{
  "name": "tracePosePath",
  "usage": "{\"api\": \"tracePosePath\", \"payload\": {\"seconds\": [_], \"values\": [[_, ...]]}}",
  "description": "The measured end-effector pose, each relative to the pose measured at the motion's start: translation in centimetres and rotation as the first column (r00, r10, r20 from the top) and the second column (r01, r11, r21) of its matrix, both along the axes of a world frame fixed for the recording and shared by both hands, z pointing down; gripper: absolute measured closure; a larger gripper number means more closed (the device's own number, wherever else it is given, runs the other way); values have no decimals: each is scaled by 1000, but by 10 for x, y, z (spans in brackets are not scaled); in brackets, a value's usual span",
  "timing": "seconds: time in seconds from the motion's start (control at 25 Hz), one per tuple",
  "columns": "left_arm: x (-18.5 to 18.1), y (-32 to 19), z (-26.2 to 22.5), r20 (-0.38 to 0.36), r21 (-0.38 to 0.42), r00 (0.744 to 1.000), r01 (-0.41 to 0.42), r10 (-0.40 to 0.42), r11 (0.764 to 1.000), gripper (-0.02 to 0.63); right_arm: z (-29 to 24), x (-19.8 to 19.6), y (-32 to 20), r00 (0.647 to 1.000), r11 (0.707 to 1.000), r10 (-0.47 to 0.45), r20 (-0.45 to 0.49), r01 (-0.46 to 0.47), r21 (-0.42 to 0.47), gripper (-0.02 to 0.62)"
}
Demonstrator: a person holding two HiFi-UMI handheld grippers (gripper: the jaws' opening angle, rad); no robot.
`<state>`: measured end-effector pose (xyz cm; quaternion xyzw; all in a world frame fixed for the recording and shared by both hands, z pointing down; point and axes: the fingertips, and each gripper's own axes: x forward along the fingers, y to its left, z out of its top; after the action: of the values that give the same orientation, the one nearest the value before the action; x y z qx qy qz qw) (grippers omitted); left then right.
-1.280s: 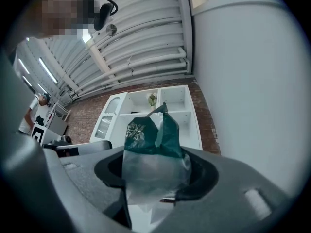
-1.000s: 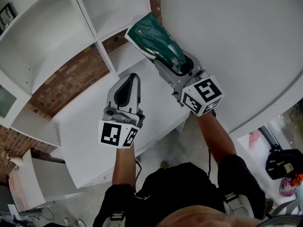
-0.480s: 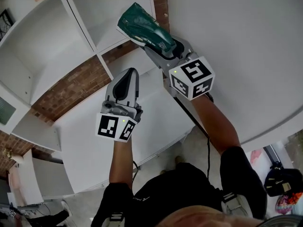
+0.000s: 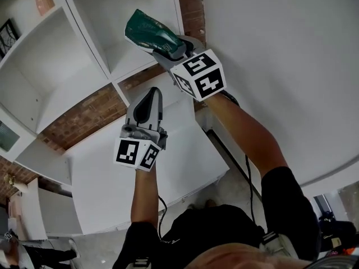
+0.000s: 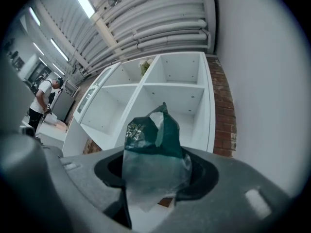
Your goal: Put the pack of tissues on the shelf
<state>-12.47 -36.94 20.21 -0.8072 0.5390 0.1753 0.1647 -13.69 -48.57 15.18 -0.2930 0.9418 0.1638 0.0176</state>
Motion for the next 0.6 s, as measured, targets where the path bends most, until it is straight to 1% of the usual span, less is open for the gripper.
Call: {"api": "tracePosePath", "payload": {"seconds": [0.16, 0.32, 0.6], "values": [[-15, -5, -3, 3, 3, 1000, -7, 7, 1000, 606, 3, -25, -29, 995, 998, 52, -80, -54, -28, 353], [-30, -7, -5, -6, 10, 1000, -15, 15, 1000, 606, 2, -45, -55, 984, 992, 96, -153, -107, -64, 351], [-47, -12, 0, -22, 15, 999, -32, 32, 999, 606, 3, -70, -87, 939, 978, 183, -290, -204, -46, 347]]}}
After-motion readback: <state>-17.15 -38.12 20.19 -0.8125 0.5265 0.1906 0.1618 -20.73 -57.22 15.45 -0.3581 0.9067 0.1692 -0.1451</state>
